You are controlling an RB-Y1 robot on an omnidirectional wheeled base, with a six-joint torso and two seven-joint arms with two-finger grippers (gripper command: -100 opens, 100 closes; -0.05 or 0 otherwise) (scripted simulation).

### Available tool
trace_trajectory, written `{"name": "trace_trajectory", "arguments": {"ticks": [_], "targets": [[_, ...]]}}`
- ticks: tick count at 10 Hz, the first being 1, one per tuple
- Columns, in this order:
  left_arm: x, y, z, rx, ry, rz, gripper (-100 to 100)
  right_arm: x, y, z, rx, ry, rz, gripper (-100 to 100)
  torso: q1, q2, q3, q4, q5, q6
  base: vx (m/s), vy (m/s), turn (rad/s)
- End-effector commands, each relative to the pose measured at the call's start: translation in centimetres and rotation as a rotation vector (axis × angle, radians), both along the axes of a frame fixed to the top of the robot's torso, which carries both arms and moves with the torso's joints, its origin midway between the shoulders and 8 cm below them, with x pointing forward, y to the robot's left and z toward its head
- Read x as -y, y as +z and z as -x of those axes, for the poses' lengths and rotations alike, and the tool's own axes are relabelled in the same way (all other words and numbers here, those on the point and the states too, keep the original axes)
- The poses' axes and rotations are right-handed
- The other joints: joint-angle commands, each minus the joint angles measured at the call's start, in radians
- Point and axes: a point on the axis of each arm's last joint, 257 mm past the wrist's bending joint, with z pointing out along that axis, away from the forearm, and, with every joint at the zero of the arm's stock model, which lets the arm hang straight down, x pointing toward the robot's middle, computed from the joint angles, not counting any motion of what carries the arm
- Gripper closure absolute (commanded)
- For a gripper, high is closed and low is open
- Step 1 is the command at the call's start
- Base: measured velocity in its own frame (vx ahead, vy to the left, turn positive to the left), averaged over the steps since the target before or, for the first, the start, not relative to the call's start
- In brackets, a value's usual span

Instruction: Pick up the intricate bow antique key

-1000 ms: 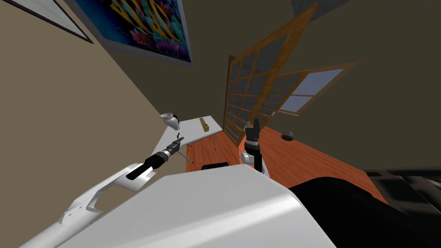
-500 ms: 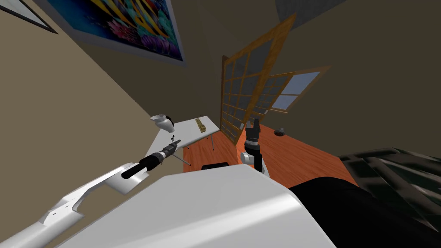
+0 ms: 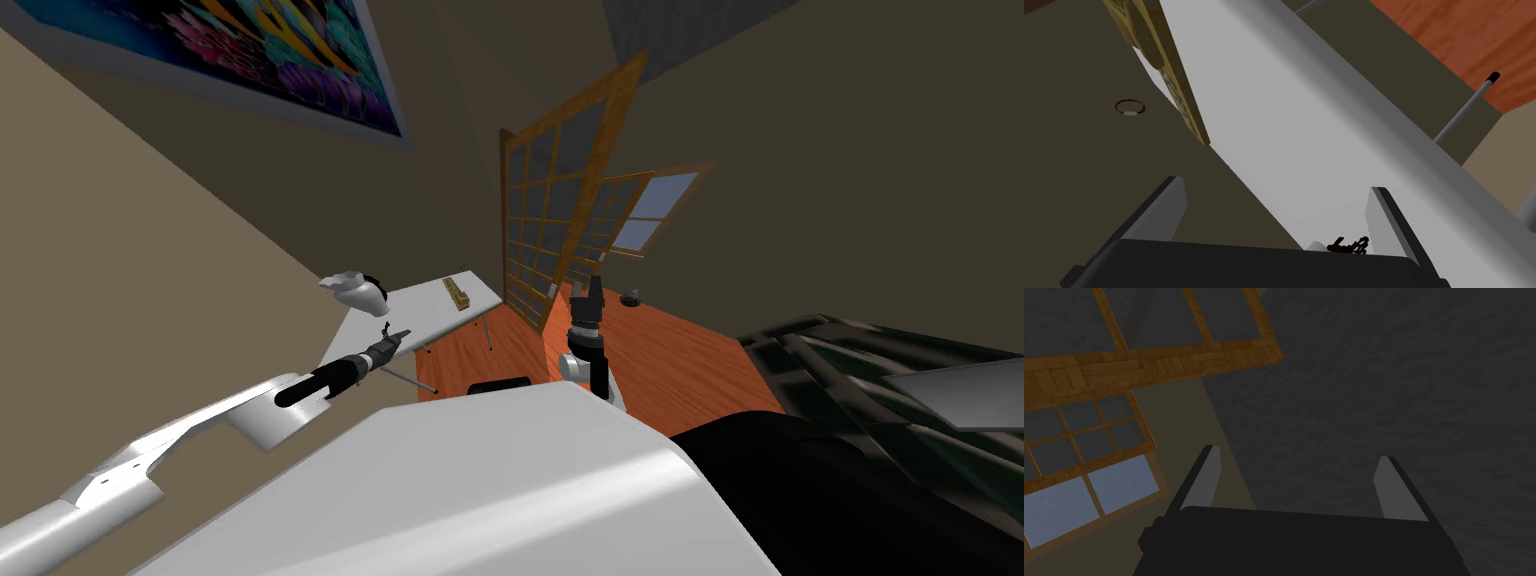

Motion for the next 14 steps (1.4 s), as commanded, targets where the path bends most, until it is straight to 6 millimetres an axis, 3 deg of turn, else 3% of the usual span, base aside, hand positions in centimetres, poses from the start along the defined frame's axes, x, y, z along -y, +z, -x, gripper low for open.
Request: {"name": "trace_trajectory", "arguments": {"ticks": [1,2,4,5,10,14], "targets": [[-2.1,-0.4,0.7,-0.046,0.019,-0.045,-100,0.0,0.0,0.0,0.000,0.000,0.000,0,0.000,0.000,0.000,0.000,0.000,0.000,0.016,0.008,-0.130],[-2.3,-0.2,0.6,-0.048,0.015,-0.054,-100,0.0,0.0,0.0,0.000,0.000,0.000,0,0.000,0.000,0.000,0.000,0.000,0.000,0.014,0.008,-0.090],[-5.7,-0.8,1.8,-0.119,0.047,-0.121,-100,0.0,0.0,0.0,0.000,0.000,0.000,0,0.000,-0.001,0.000,0.000,0.000,0.001,0.020,0.019,-0.197],[-5.8,-0.6,1.7,-0.120,0.044,-0.129,-100,0.0,0.0,0.0,0.000,0.000,0.000,0,0.001,-0.001,-0.001,0.000,0.000,0.001,0.019,0.029,-0.073],[-13.1,-1.3,5.7,-0.290,0.102,-0.280,-100,0.0,0.0,0.0,0.000,0.000,0.000,0,0.004,-0.002,-0.001,-0.001,0.001,0.000,0.035,0.052,-0.156],[-16.8,-1.4,8.6,-0.387,0.126,-0.353,-100,0.0,0.0,0.0,0.000,0.000,0.000,0,0.002,-0.003,-0.002,-0.001,0.001,0.000,0.051,0.049,-0.100]]}}
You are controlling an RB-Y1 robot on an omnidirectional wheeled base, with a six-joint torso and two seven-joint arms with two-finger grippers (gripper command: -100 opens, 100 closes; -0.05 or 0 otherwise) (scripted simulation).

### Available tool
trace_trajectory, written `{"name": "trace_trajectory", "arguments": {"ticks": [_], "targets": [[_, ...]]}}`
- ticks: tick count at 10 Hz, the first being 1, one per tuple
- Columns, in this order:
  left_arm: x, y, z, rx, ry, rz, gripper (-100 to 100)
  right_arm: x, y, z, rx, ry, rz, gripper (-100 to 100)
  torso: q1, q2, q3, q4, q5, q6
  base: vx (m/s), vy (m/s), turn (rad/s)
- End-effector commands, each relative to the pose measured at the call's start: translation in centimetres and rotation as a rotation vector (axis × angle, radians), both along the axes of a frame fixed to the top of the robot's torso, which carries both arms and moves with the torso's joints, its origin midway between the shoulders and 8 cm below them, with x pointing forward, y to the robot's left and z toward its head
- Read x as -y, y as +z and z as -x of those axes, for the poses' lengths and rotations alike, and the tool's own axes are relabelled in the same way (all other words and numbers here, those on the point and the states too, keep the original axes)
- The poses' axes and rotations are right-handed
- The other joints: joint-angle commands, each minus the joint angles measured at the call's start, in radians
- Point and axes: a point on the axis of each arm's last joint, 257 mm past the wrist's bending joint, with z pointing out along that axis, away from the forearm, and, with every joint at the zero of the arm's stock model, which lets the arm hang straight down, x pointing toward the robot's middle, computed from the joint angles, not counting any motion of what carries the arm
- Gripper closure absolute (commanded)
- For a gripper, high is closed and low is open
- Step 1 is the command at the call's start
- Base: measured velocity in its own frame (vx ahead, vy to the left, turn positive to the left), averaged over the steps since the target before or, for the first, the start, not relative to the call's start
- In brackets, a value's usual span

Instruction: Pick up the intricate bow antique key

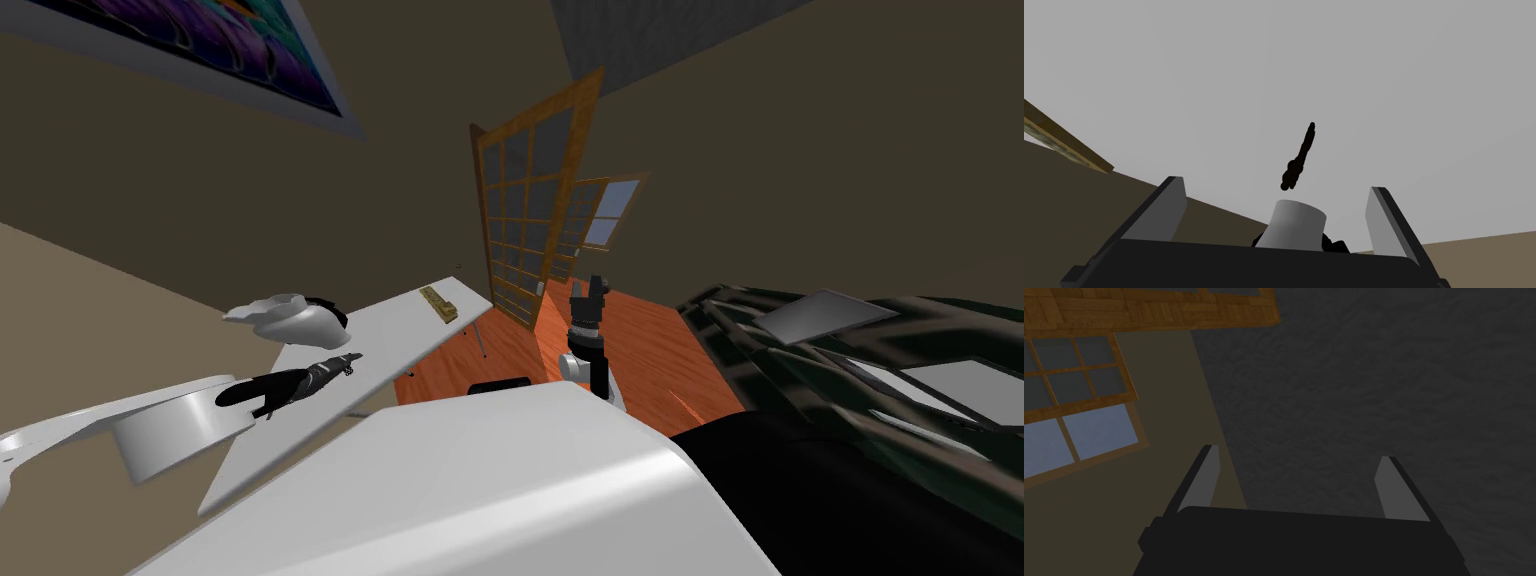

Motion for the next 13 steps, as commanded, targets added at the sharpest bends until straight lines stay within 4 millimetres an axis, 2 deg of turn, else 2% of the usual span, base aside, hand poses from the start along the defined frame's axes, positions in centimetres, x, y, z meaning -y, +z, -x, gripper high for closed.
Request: {"name": "trace_trajectory", "arguments": {"ticks": [1,2,3,4,5,7,9,11,12,13], "targets": [[-1.2,-0.3,1.5,-0.045,0.014,-0.022,-100,0.0,0.0,0.0,0.000,0.000,0.000,0,0.000,0.000,0.000,0.000,0.000,0.000,0.058,0.038,-0.124],[-1.5,-0.5,2.1,-0.060,0.019,-0.024,-100,0.0,0.0,0.0,0.000,0.000,0.000,0,-0.001,-0.001,0.000,0.000,0.000,0.000,0.072,0.020,-0.101],[-1.1,-0.3,1.6,-0.048,0.016,-0.020,-100,0.0,0.0,0.0,0.000,0.000,0.000,0,-0.002,-0.001,-0.001,0.000,0.000,0.000,0.032,0.008,-0.015],[-1.1,-0.3,1.7,-0.050,0.016,-0.021,0,0.0,0.0,0.0,0.000,0.000,0.000,0,-0.003,0.000,0.000,0.000,-0.001,0.000,0.006,0.002,0.003],[-2.1,-1.2,2.8,-0.054,0.058,0.013,-100,0.0,0.0,0.0,0.000,0.000,0.000,0,-0.003,0.002,0.001,0.000,-0.001,0.000,-0.063,-0.028,-0.394],[-2.8,-1.9,4.2,-0.078,0.083,0.013,-100,0.0,0.0,0.0,0.000,0.000,0.000,0,-0.005,0.008,0.005,0.002,-0.001,0.000,-0.080,-0.015,-0.122],[-4.4,-2.9,6.4,-0.091,0.149,0.040,-100,0.0,0.0,0.0,0.000,0.000,0.000,0,-0.006,0.009,0.005,0.002,-0.001,0.001,-0.092,-0.032,-0.301],[-4.5,-3.1,6.8,-0.099,0.151,0.039,-100,0.0,0.0,0.0,0.000,0.000,0.000,0,-0.004,0.008,0.005,0.002,-0.001,-0.001,-0.029,0.000,0.029],[-5.3,-3.3,7.3,-0.085,0.184,0.062,-100,0.0,0.0,0.0,0.000,0.000,0.000,0,-0.003,0.005,0.003,0.001,-0.001,-0.001,-0.036,-0.042,-0.304],[-6.3,-3.7,8.8,-0.104,0.218,0.058,-100,0.0,0.0,0.0,0.000,0.000,0.000,0,-0.005,0.005,0.003,0.001,-0.001,0.000,0.037,-0.059,-0.154]]}}
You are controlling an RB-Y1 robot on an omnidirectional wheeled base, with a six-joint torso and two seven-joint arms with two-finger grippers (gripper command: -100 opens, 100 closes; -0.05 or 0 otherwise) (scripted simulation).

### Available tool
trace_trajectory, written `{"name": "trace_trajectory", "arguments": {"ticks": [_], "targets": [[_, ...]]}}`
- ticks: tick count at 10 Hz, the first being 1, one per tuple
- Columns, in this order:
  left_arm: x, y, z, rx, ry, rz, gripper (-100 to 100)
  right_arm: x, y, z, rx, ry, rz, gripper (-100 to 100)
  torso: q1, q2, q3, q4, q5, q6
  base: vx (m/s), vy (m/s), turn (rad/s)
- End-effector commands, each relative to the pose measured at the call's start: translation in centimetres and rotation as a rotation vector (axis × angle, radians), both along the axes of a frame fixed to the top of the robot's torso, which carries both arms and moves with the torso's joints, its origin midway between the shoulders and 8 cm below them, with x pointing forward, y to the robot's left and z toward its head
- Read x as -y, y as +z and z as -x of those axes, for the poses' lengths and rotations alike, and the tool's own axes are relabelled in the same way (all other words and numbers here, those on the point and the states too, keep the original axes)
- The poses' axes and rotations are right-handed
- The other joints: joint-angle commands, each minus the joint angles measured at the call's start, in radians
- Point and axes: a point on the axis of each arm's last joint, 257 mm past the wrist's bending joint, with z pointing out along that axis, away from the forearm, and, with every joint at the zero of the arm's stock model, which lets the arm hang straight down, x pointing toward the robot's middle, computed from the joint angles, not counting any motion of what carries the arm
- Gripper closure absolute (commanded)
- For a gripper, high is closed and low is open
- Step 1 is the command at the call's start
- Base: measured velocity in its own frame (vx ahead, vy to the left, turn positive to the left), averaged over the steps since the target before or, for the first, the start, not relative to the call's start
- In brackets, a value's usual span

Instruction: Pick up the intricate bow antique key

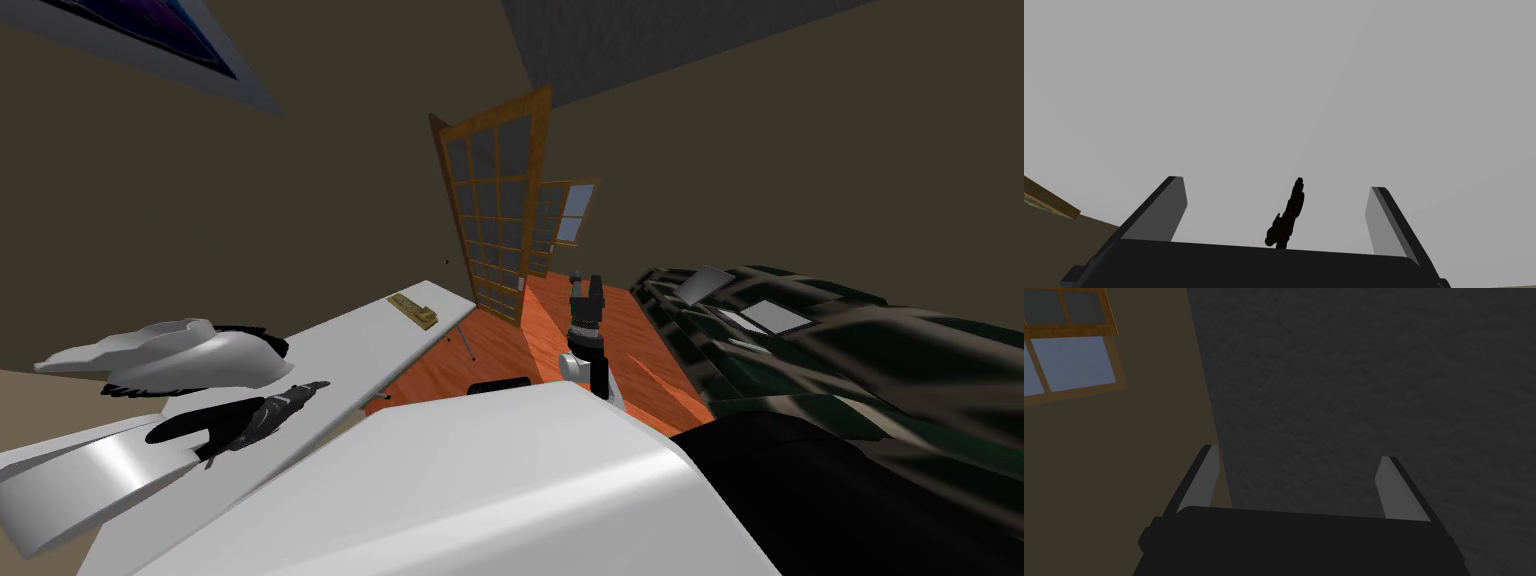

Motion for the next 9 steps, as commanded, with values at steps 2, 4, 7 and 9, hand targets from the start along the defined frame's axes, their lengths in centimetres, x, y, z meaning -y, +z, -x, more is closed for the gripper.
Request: {"name": "trace_trajectory", "arguments": {"ticks": [2,4,7,9], "targets": [[-2.4,-0.7,3.3,-0.016,0.086,0.009,-100,0.0,0.0,0.0,0.000,0.000,0.000,0,-0.002,0.000,0.000,0.000,0.000,0.000,0.019,-0.067,-0.151],[-2.4,-0.9,3.8,-0.026,0.087,0.010,-100,0.0,0.0,0.0,0.000,0.000,0.000,0,0.001,0.000,0.000,0.000,0.000,0.000,0.011,-0.024,-0.068],[-2.4,-0.9,3.8,-0.026,0.087,0.010,-100,0.0,0.0,0.0,0.000,0.000,0.000,0,0.004,0.002,0.001,0.000,0.001,-0.001,-0.007,0.004,0.029],[-2.4,-0.9,3.8,-0.026,0.087,0.010,-100,0.0,0.0,0.0,0.000,0.000,0.000,0,0.003,0.001,0.001,0.000,0.001,0.000,0.007,-0.015,-0.039]]}}
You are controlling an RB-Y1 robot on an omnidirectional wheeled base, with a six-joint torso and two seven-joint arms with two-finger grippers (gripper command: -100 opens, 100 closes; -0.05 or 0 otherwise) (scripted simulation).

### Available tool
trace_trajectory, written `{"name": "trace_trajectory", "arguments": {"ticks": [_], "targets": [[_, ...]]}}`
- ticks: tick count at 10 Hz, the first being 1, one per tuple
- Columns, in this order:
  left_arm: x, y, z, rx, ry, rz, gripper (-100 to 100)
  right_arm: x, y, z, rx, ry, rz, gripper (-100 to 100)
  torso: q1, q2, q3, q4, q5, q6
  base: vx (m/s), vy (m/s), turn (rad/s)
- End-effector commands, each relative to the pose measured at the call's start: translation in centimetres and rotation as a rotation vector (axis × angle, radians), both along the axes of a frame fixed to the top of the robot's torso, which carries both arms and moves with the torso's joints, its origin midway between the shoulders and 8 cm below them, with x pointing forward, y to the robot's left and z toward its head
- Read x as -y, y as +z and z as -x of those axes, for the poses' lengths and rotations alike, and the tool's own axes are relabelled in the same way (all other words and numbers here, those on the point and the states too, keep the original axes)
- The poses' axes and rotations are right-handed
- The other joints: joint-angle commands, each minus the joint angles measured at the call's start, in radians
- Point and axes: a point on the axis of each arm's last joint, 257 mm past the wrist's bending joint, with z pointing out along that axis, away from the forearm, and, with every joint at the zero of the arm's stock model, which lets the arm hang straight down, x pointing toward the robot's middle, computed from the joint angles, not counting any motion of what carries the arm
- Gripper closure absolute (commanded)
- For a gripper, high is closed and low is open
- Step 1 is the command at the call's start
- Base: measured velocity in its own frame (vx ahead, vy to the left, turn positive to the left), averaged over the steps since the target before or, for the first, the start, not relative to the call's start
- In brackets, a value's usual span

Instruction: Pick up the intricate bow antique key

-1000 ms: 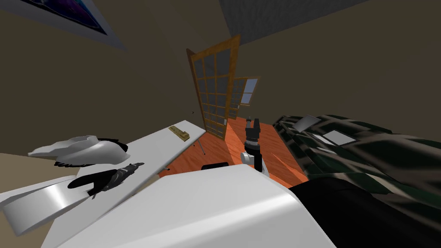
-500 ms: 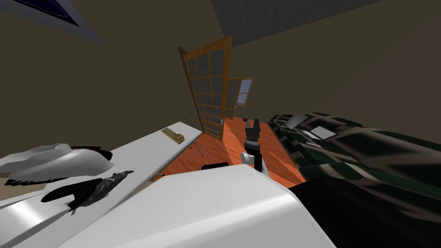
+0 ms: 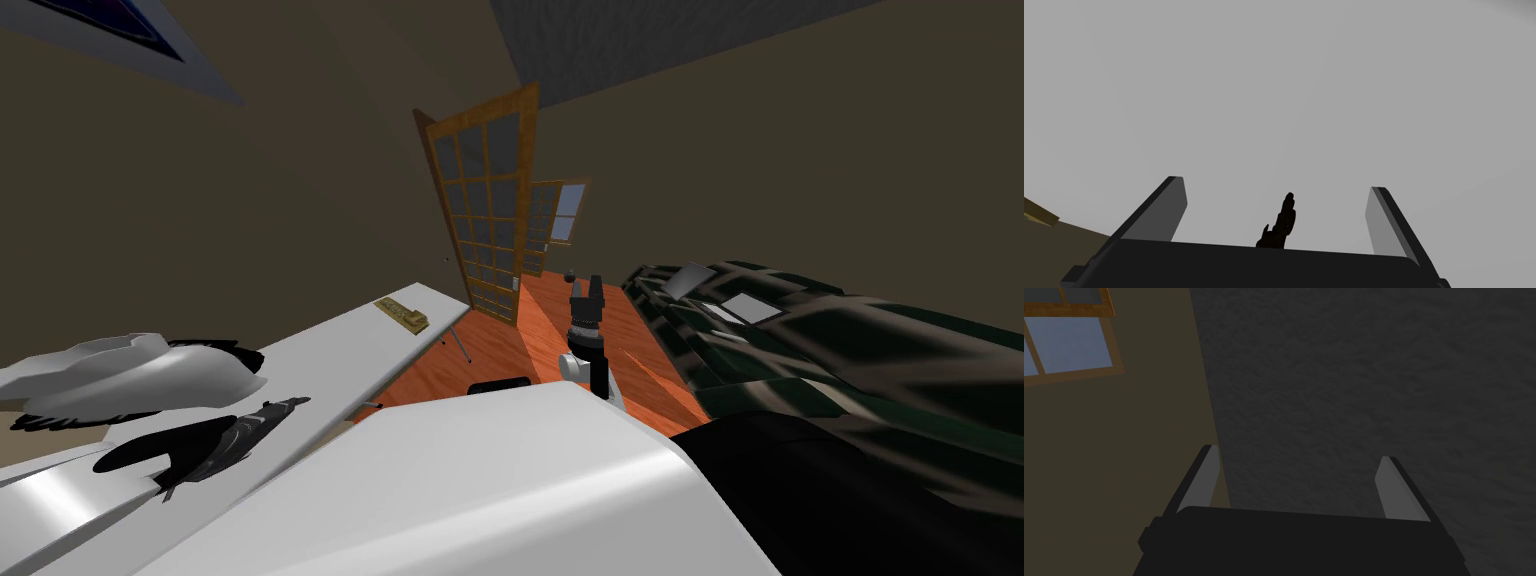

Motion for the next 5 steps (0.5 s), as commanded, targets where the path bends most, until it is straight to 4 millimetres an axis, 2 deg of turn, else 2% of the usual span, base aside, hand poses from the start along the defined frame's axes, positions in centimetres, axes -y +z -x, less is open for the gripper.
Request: {"name": "trace_trajectory", "arguments": {"ticks": [1,2,5], "targets": [[0.0,0.0,0.0,0.000,0.000,0.000,-100,0.0,0.0,0.0,0.000,0.000,0.000,0,0.000,0.000,0.000,0.000,0.000,0.000,-0.001,-0.013,-0.011],[0.8,-0.4,-2.2,0.036,0.010,0.004,-100,0.0,0.0,0.0,0.000,0.000,0.000,0,0.000,0.000,0.000,0.000,0.000,0.000,0.000,0.000,0.000],[0.3,-0.4,-1.4,0.009,0.027,-0.013,-100,0.0,0.0,0.0,0.000,0.000,0.000,0,0.003,-0.002,-0.001,0.000,0.002,0.001,0.013,0.012,-0.042]]}}
